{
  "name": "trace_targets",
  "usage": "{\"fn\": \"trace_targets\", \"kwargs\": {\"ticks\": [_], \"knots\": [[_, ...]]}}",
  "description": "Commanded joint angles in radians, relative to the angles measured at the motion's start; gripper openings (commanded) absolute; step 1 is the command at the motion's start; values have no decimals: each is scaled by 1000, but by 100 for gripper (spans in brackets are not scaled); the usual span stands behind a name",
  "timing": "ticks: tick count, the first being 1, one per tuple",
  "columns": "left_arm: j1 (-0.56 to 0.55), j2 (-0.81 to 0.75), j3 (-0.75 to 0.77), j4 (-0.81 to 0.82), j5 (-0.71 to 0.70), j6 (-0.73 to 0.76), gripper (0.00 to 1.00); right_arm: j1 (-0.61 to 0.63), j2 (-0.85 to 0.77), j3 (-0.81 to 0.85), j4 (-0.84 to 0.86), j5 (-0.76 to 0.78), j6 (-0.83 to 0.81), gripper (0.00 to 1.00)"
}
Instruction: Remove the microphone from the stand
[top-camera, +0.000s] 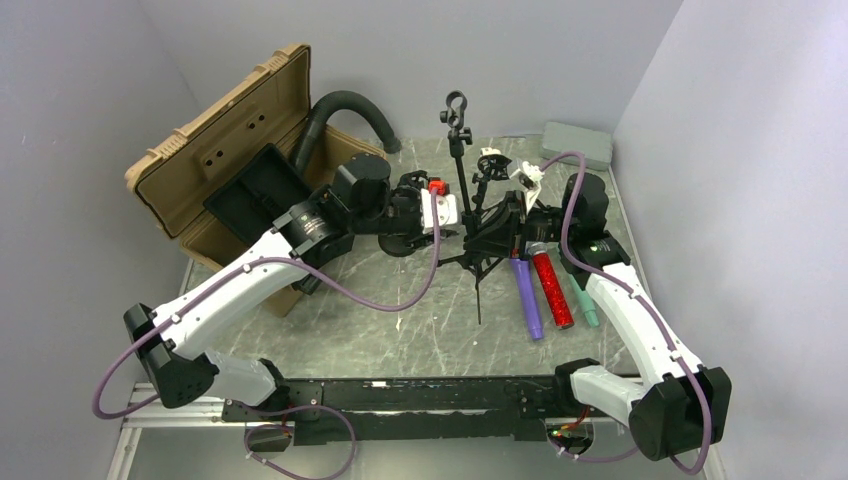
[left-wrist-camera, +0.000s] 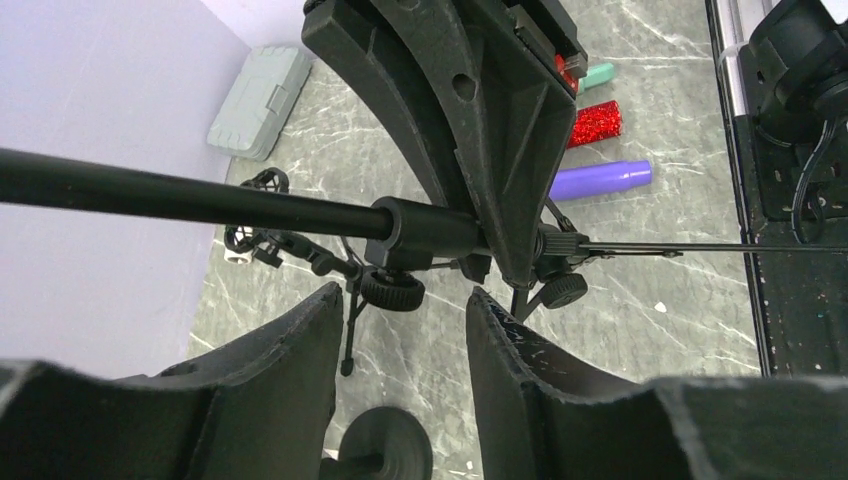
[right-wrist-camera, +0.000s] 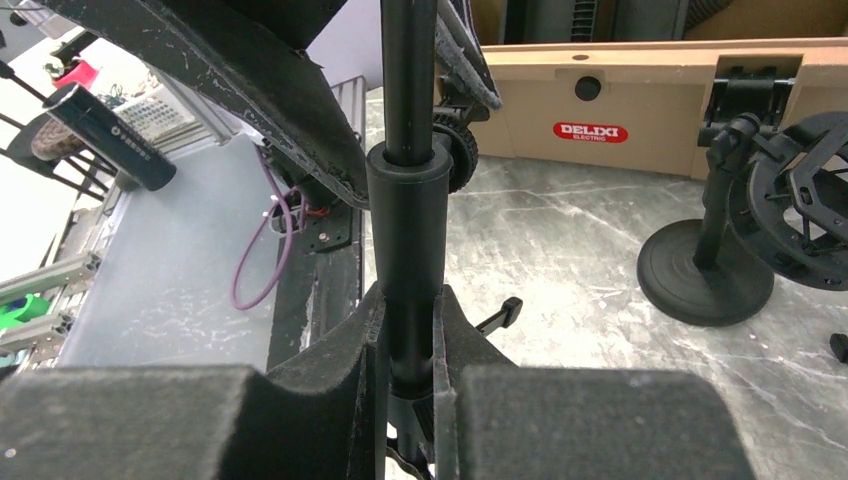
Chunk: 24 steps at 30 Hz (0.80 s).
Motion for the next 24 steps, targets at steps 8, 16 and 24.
{"fn": "trace_targets", "kwargs": {"ticks": [8, 16, 24], "knots": [[-24, 29, 54, 6, -8, 9, 29, -7, -29, 6, 89, -35, 5, 0], [-19, 38, 80, -56, 90, -30, 0, -8, -32, 28, 8, -29, -81, 0], [84, 63, 83, -40, 436, -222, 0, -8, -46, 52, -97, -22, -192, 0]]}}
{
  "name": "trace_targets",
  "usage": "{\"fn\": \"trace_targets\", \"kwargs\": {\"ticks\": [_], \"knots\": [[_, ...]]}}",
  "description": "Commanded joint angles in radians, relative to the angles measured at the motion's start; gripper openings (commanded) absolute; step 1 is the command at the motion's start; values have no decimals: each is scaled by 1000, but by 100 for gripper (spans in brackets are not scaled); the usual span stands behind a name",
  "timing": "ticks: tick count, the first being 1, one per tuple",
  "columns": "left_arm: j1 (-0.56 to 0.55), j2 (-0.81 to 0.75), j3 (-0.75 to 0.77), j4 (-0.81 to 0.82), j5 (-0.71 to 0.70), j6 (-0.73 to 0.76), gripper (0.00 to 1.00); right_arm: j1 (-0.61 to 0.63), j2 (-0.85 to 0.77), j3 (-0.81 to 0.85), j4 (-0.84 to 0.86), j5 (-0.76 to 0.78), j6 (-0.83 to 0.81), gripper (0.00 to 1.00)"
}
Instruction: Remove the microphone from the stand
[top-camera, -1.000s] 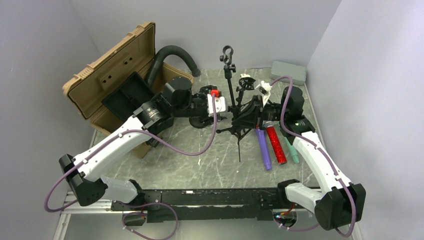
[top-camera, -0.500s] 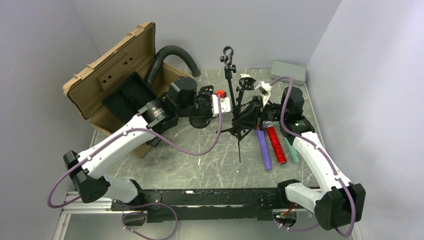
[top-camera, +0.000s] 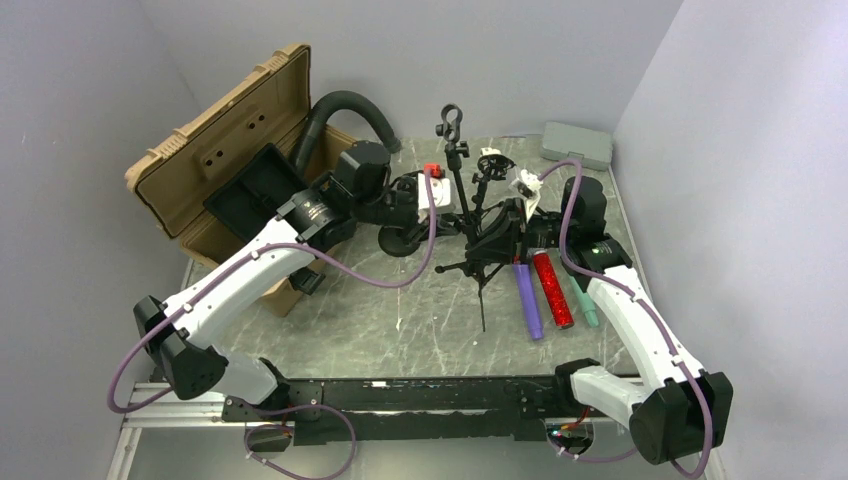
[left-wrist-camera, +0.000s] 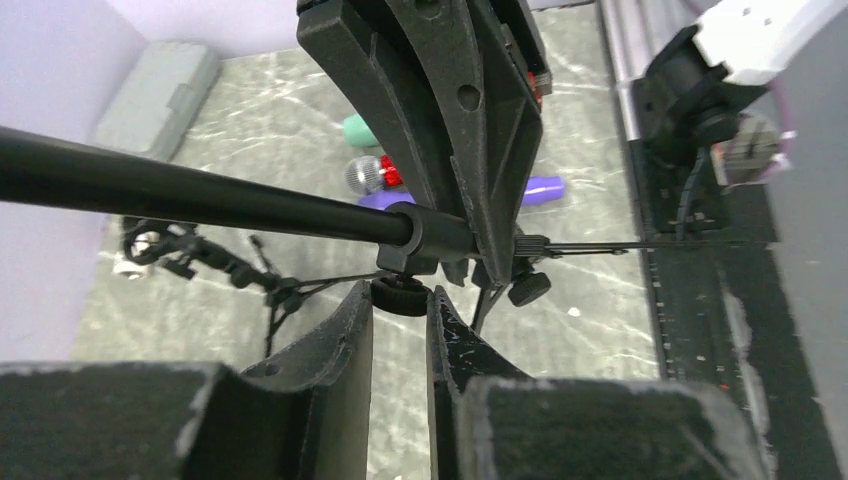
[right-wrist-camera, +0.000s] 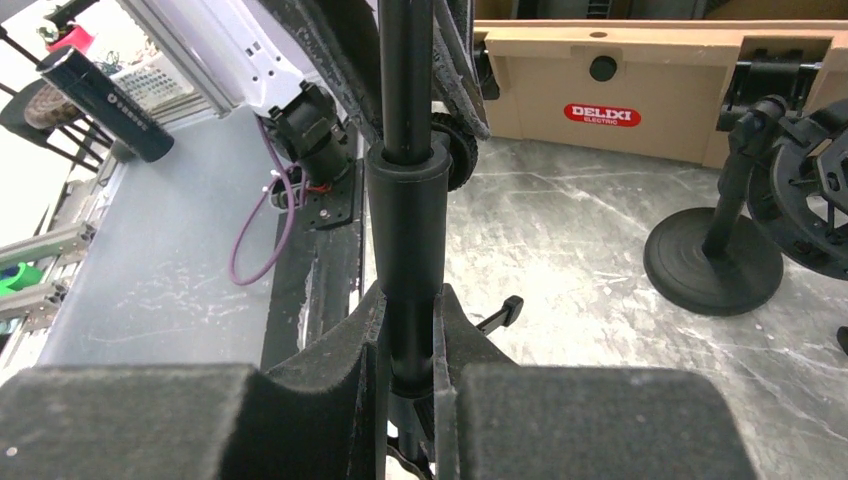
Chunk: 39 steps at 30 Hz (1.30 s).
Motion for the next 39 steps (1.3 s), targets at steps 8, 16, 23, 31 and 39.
{"fn": "trace_targets", "kwargs": {"ticks": [8, 16, 23, 31, 39], "knots": [[128, 29, -18, 123, 514, -316, 9, -3, -36, 64, -9, -10, -93, 0], [138, 75, -18, 201, 577, -438, 17, -2, -53, 74, -50, 1, -127, 0], [137, 124, -11, 299, 627, -585, 26, -3, -64, 74, -70, 6, -145, 0], [137, 147, -5, 325, 648, -639, 53, -2, -73, 79, -99, 15, -178, 0], [165, 101, -28, 292, 593, -586, 91, -3, -76, 70, -93, 22, -174, 0]]}}
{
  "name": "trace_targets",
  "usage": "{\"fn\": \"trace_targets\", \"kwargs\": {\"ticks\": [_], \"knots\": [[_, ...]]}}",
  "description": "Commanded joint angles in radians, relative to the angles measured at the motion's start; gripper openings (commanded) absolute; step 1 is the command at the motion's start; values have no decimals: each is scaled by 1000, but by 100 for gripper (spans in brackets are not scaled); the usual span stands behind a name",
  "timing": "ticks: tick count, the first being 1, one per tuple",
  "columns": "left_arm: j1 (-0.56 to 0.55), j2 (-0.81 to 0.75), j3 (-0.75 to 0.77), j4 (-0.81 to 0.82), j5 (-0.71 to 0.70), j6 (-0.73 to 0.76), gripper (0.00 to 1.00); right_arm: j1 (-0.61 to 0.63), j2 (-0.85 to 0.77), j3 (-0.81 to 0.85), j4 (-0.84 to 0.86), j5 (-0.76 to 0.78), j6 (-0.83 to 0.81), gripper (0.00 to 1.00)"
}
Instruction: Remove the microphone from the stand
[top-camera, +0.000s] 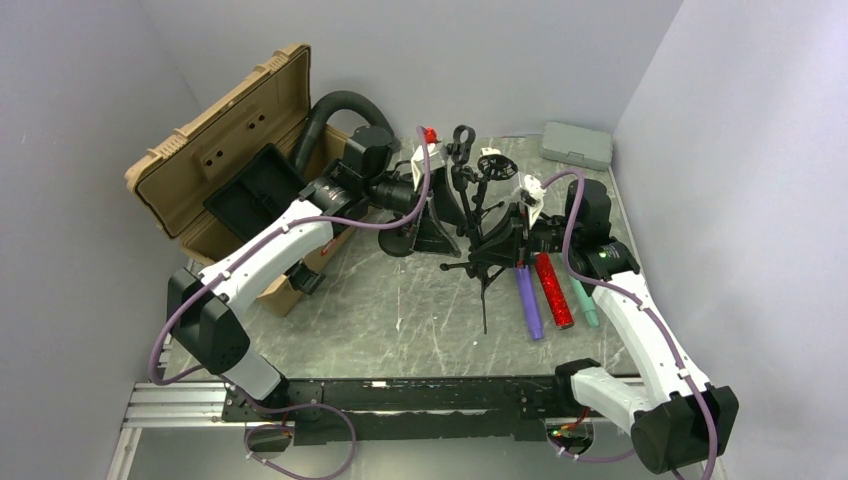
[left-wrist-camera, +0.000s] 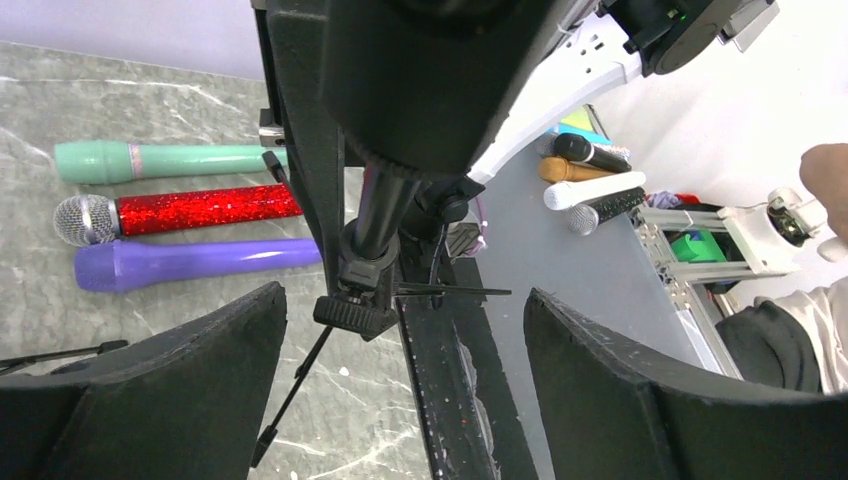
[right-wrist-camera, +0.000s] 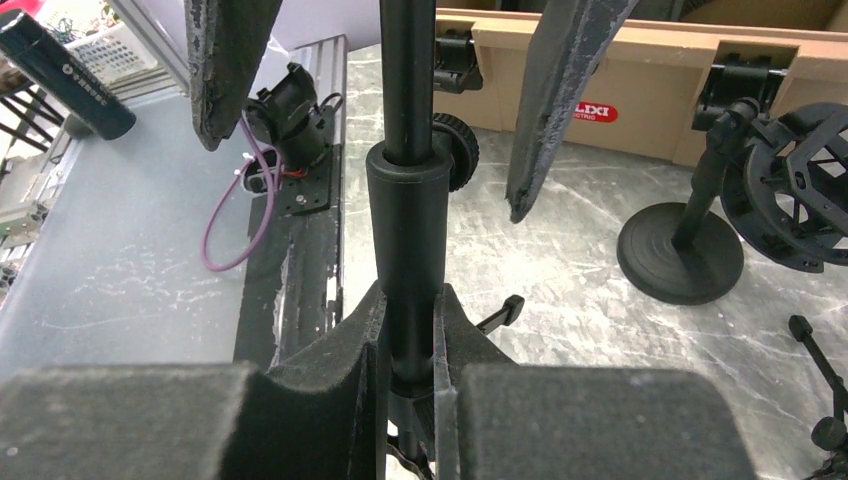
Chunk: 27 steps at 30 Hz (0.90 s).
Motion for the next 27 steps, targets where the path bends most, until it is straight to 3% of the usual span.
{"fn": "trace_targets", "kwargs": {"ticks": [1, 6, 11, 16, 21, 27], "knots": [[25, -67, -11, 13, -17, 33, 92, -3, -27, 46, 62, -12, -16, 0], [40, -131, -38, -40, -196, 133, 96, -11, -30, 41, 83, -10, 7, 0], [42, -215, -88, 6, -333, 152, 99, -19, -29, 25, 125, 12, 49, 0], [42, -284, -70, 6, -463, 261, 99, -23, -22, 6, 142, 3, 46, 0], [42, -294, 0, -39, -537, 326, 99, -28, -29, 22, 109, -8, -67, 0], [42, -296, 4, -17, -517, 306, 99, -28, 12, 104, 99, 46, -148, 0]]}}
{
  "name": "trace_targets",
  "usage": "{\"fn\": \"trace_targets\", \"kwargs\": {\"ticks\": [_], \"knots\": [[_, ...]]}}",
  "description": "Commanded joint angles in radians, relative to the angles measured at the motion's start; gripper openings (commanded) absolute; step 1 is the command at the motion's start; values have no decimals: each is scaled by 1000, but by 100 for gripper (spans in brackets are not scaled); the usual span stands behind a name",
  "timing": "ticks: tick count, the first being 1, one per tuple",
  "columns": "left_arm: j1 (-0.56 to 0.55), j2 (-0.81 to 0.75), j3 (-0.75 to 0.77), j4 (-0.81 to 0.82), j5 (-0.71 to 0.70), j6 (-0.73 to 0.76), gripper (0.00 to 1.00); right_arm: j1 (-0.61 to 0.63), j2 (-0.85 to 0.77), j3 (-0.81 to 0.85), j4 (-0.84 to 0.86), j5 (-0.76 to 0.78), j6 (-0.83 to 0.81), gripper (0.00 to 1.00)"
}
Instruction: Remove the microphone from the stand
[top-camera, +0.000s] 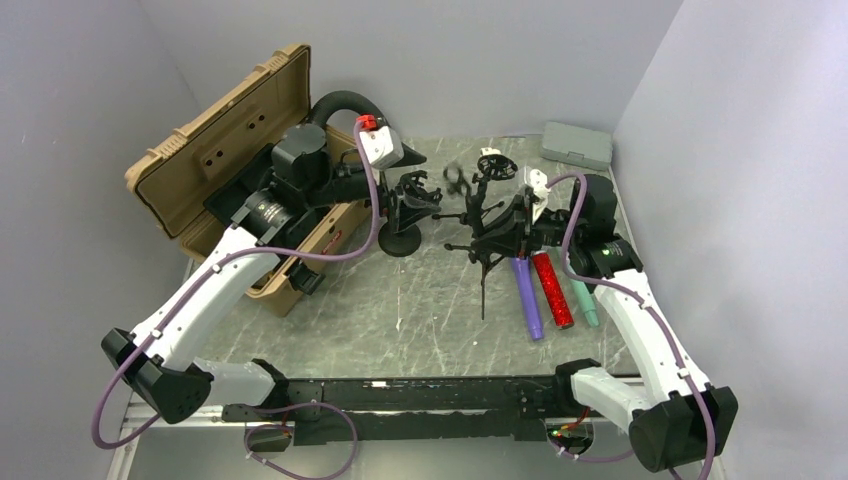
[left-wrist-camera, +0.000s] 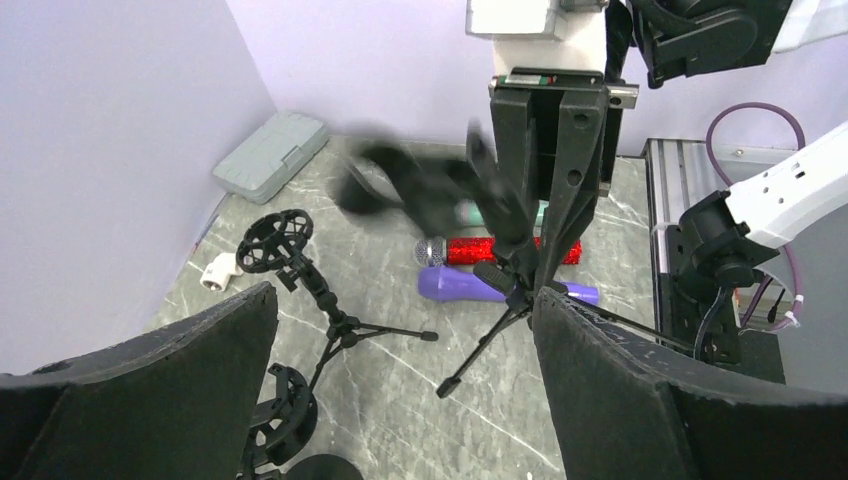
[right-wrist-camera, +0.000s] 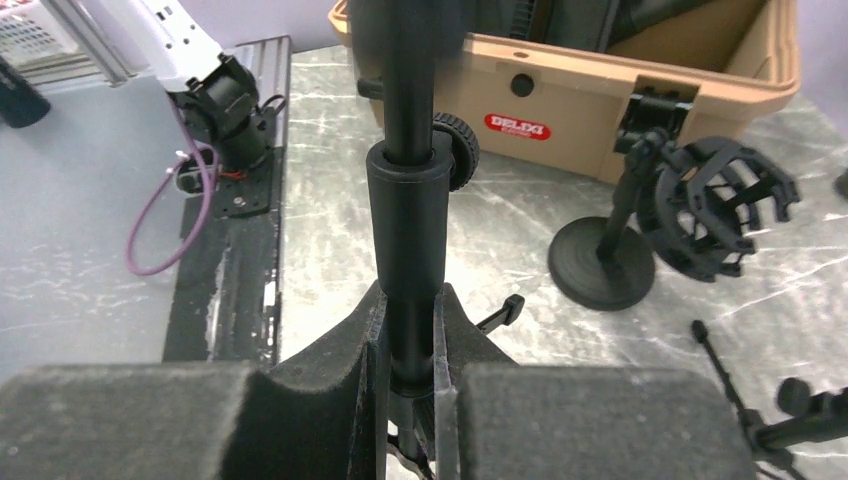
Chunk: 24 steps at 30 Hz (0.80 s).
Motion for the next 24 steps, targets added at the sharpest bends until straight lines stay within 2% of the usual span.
{"fn": "trace_targets", "kwargs": {"ticks": [1, 11, 19, 24], "knots": [[-1, -12, 37, 17, 0, -3, 99, -5, 21, 99, 64, 11, -91, 0], [0, 18, 54, 58, 46, -66, 99, -4, 32, 46, 116, 34, -43, 0], [-1, -35, -39, 20, -22, 23, 99, -18, 4, -3, 213, 235, 79, 0], [-1, -68, -88, -14, -49, 62, 99, -78, 1, 2, 292, 251, 169, 0]]}}
